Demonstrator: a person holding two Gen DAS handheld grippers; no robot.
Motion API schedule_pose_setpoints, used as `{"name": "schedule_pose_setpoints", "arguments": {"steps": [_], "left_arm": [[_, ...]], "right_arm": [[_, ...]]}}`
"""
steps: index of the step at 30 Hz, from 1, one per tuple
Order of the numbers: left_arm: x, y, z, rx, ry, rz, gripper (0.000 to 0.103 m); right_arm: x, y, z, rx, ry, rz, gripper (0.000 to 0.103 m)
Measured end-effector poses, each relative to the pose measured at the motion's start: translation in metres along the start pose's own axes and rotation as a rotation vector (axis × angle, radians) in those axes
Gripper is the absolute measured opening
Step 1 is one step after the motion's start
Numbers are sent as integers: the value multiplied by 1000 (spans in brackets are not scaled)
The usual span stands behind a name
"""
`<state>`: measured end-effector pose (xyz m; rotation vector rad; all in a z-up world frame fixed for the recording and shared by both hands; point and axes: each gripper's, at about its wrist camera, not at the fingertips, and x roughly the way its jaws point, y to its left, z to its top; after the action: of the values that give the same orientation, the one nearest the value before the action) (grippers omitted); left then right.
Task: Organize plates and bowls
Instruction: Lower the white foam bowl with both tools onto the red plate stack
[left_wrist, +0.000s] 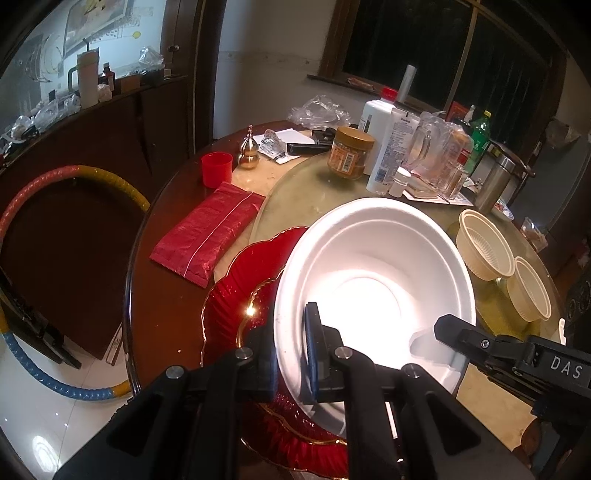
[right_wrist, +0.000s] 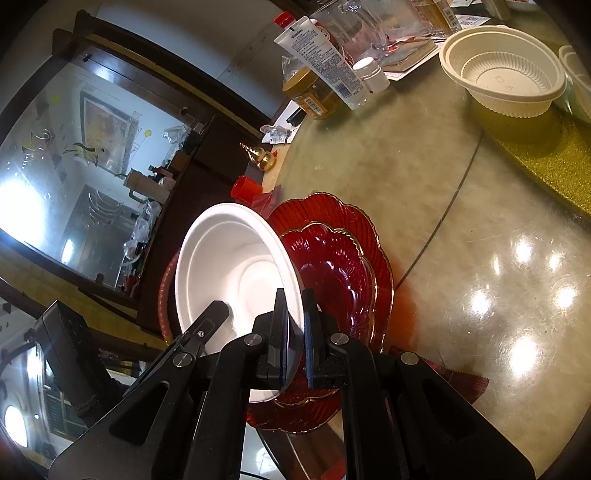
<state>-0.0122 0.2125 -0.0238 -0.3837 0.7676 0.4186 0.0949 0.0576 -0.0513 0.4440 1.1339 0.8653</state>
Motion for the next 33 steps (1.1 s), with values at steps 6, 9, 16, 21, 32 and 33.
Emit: {"name": "schedule_pose_setpoints", "arguments": {"steps": [6, 9, 16, 21, 32, 33], "left_arm": [[2, 4, -4, -3, 13, 2, 11], [5, 3, -3, -3, 21, 3, 11], [11, 1, -4, 7, 34, 15, 11], [16, 2, -6, 10, 52, 17, 11], [21, 2, -10, 23, 74, 28, 12], [21, 2, -10, 24, 76, 29, 12]], "right_arm": [[4, 3, -1, -16, 11, -18, 7], [5, 2, -1, -19, 14, -24, 7], [8, -3, -1, -16, 26, -34, 7], [12, -4, 0, -13, 37, -40, 7], [17, -7, -1, -8, 52, -56, 7], [17, -7, -1, -7, 52, -56, 7]]}}
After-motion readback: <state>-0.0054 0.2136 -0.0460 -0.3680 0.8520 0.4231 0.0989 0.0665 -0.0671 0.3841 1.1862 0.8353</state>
